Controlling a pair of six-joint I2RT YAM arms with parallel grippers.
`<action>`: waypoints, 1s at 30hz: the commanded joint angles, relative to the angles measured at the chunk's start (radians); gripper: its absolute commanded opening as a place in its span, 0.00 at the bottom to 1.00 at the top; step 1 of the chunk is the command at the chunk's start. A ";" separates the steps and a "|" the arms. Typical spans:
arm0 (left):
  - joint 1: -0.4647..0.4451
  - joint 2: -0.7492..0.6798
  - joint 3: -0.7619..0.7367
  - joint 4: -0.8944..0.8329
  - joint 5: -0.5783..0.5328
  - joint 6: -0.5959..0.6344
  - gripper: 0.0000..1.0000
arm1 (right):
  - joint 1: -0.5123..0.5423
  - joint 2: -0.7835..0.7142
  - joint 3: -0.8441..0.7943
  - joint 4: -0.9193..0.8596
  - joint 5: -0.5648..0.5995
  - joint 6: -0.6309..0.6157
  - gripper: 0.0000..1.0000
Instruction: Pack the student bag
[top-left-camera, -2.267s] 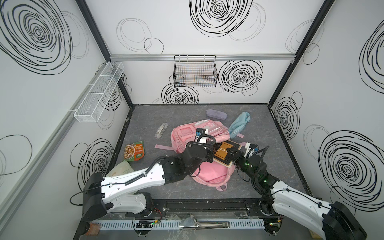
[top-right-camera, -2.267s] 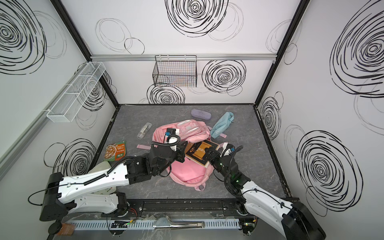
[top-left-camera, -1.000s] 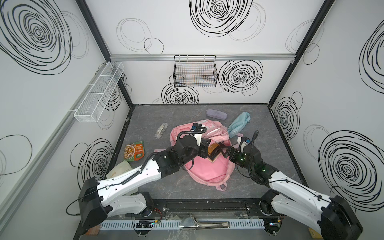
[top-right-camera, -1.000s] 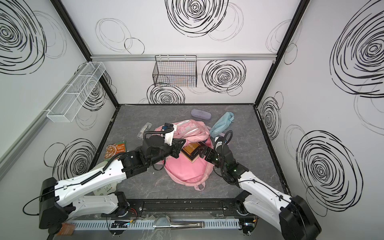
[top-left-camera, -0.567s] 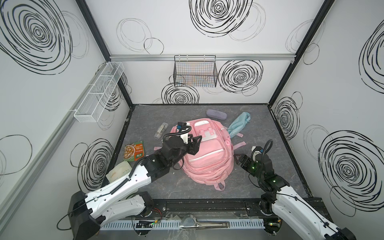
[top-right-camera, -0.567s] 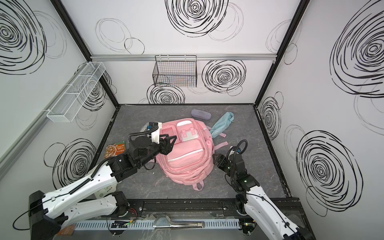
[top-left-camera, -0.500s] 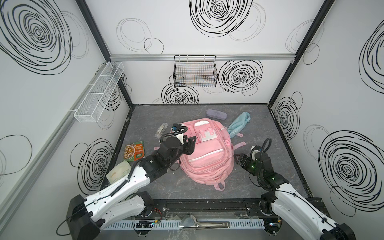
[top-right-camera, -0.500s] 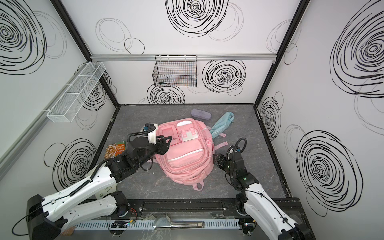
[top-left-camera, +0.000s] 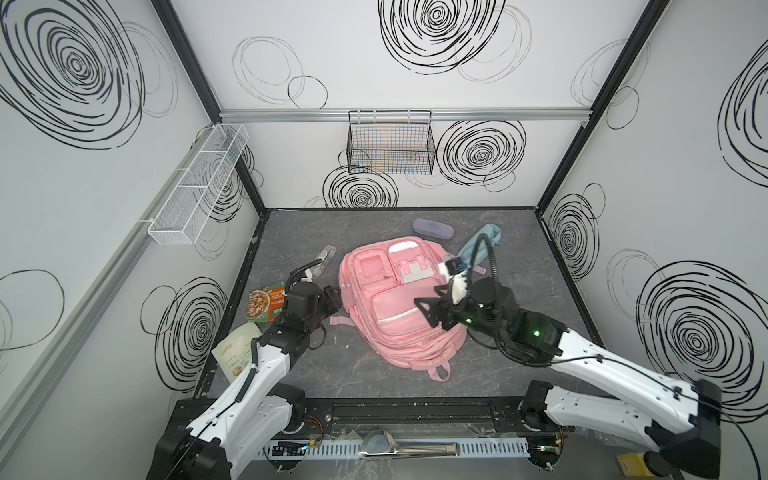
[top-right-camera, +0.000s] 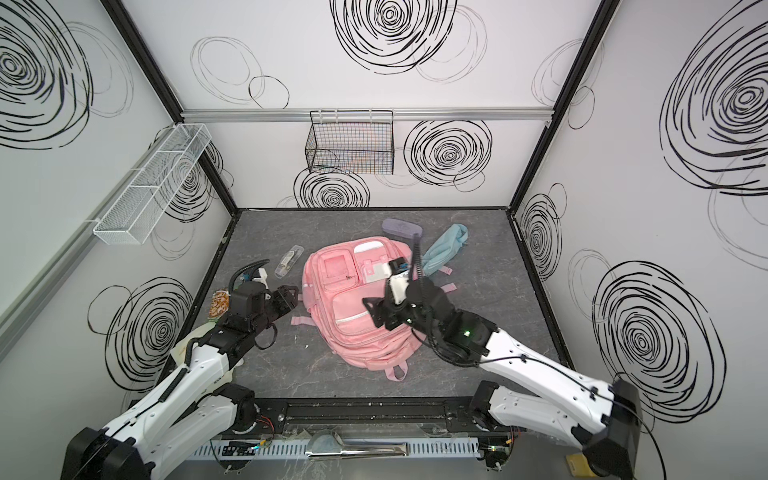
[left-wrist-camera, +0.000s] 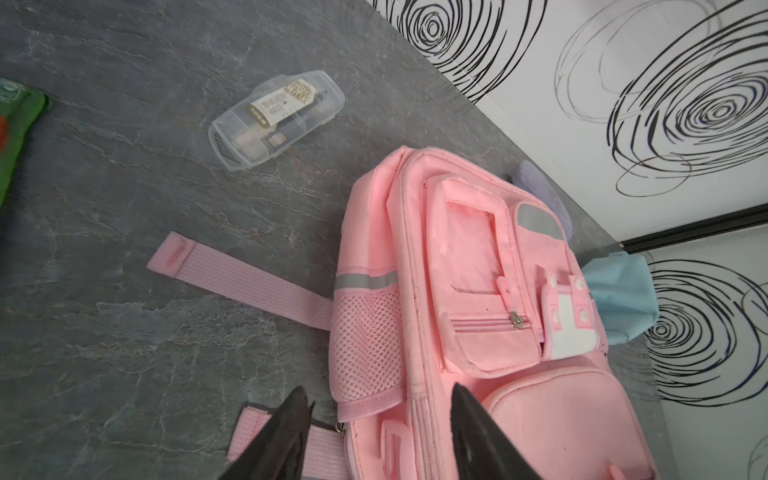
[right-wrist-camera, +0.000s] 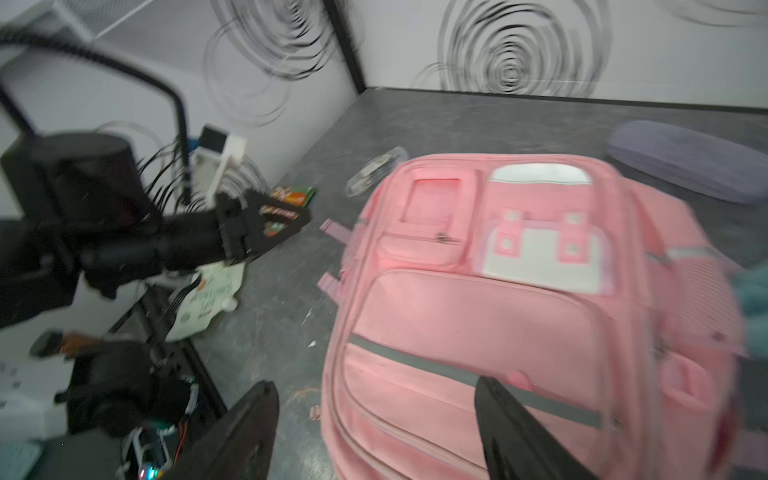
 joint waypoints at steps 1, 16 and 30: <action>0.013 -0.029 0.057 0.010 0.012 0.008 0.59 | 0.127 0.194 0.042 -0.063 0.142 -0.277 0.85; 0.015 -0.060 0.252 -0.126 -0.094 0.198 0.59 | 0.281 0.711 0.143 -0.016 0.422 -0.503 0.86; 0.019 -0.044 0.385 -0.182 -0.039 0.529 0.57 | 0.285 0.561 0.113 0.107 0.453 -0.628 0.00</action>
